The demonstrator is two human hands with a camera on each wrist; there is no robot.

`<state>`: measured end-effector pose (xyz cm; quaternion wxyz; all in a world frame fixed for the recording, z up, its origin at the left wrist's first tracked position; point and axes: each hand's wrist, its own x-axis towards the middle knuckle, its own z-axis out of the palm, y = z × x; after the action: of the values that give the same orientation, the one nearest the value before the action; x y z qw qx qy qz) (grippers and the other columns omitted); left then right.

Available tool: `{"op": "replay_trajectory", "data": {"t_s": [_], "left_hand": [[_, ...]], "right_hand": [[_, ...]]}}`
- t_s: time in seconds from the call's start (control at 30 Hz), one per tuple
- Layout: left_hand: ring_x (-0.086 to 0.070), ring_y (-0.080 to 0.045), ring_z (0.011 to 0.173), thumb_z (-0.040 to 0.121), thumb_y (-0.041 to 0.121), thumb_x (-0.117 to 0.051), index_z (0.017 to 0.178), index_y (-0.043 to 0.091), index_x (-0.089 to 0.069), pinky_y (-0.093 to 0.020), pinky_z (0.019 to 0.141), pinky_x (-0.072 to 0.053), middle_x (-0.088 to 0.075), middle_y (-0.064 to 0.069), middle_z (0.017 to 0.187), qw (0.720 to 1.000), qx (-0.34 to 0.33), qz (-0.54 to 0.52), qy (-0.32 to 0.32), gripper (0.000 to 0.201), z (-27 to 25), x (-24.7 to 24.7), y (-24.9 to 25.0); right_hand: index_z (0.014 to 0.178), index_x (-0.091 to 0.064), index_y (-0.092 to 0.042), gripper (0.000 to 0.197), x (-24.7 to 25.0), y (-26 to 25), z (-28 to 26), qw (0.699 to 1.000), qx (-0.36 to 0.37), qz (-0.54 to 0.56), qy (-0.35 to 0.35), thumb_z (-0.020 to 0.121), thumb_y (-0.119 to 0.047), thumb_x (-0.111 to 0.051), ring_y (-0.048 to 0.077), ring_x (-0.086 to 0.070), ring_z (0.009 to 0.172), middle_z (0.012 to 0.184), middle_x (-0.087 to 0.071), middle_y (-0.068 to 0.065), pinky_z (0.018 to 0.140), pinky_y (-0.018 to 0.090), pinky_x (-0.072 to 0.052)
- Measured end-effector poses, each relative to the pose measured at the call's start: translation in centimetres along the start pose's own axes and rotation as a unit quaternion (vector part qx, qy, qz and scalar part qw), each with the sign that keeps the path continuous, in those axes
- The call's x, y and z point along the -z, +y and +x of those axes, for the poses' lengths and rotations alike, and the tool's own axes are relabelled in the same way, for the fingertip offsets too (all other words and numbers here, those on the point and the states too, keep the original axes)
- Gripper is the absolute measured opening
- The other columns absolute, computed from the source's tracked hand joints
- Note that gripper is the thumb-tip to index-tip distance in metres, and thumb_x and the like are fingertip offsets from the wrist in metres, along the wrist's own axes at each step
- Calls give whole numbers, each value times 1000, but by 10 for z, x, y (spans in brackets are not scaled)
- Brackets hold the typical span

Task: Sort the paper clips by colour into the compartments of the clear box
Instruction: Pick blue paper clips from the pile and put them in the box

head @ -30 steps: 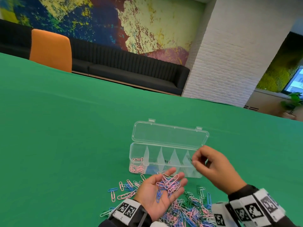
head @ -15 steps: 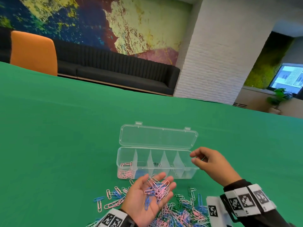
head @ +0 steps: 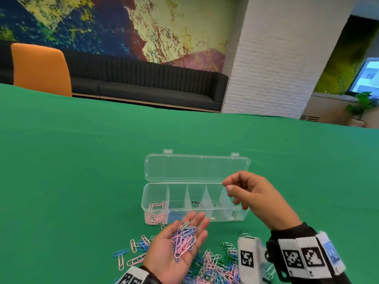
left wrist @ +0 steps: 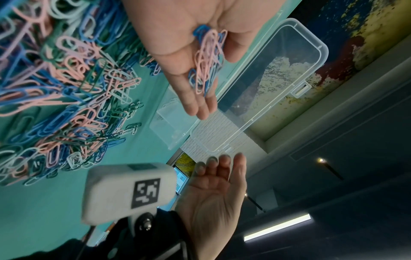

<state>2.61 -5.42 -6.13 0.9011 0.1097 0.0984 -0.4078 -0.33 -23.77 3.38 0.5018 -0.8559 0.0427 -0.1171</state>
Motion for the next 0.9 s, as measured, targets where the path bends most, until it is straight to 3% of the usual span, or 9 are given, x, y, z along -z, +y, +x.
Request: {"op": "replay_trajectory", "data": {"t_s": [0.13, 0.27, 0.4, 0.5, 0.57, 0.7, 0.9], "left_hand": [[-68, -44, 82, 97, 25, -32, 106, -12, -62, -56, 71, -46, -62, -31, 113, 1000, 4, -12, 9, 49, 4, 3, 2], [-69, -40, 83, 87, 28, -35, 104, -14, -66, -57, 77, -46, -60, -33, 115, 1000, 9, 2, -24, 55, 4, 2, 2], [-67, -40, 91, 87, 33, -36, 109, -15, -63, -56, 80, -50, -59, -32, 118, 999, 7, 10, -51, 59, 0, 1, 3], [-65, -32, 79, 90, 39, -34, 96, -10, -69, -36, 74, -53, -63, -25, 98, 999, -9, 34, -28, 60, 1, 3, 5], [-61, -28, 69, 91, 43, -32, 86, -8, -69, -31, 65, -50, -60, -21, 84, 998, -20, 52, -16, 63, 3, 7, 6], [-65, -29, 66, 89, 44, -31, 82, -9, -69, -32, 64, -54, -65, -22, 76, 996, -28, 86, -5, 65, 4, 6, 9], [-65, -27, 68, 95, 47, -26, 84, -8, -71, -29, 65, -53, -67, -20, 81, 995, -25, 92, 16, 72, 6, 9, 11]], "right_hand": [[87, -64, -18, 8, -24, -2, -1, 988, 20, -70, -138, 85, -10, -64, 3, -48, 58, 69, -59, -4, 55, 15, -40], [87, -66, -26, 9, -36, -3, -1, 964, 58, -168, -198, 83, -19, -64, 3, -55, 62, 73, -68, -2, 67, 27, -48], [90, -65, -24, 9, -45, -3, -1, 951, 81, -222, -199, 82, -20, -63, 1, -57, 62, 77, -70, -4, 64, 20, -46], [89, -60, -26, 9, -58, -5, -7, 936, 111, -255, -216, 80, -24, -62, 3, -51, 62, 74, -63, -5, 63, 19, -42], [88, -57, -29, 11, -65, -5, -12, 925, 126, -274, -230, 79, -26, -63, 4, -46, 62, 75, -57, -6, 62, 19, -39], [84, -52, -31, 14, -70, -4, -12, 914, 133, -304, -233, 77, -24, -62, 3, -44, 65, 77, -51, -7, 62, 18, -37], [82, -54, -30, 20, -65, -2, -12, 927, 120, -269, -234, 79, -12, -62, 2, -47, 59, 66, -56, -5, 56, 15, -36]]}}
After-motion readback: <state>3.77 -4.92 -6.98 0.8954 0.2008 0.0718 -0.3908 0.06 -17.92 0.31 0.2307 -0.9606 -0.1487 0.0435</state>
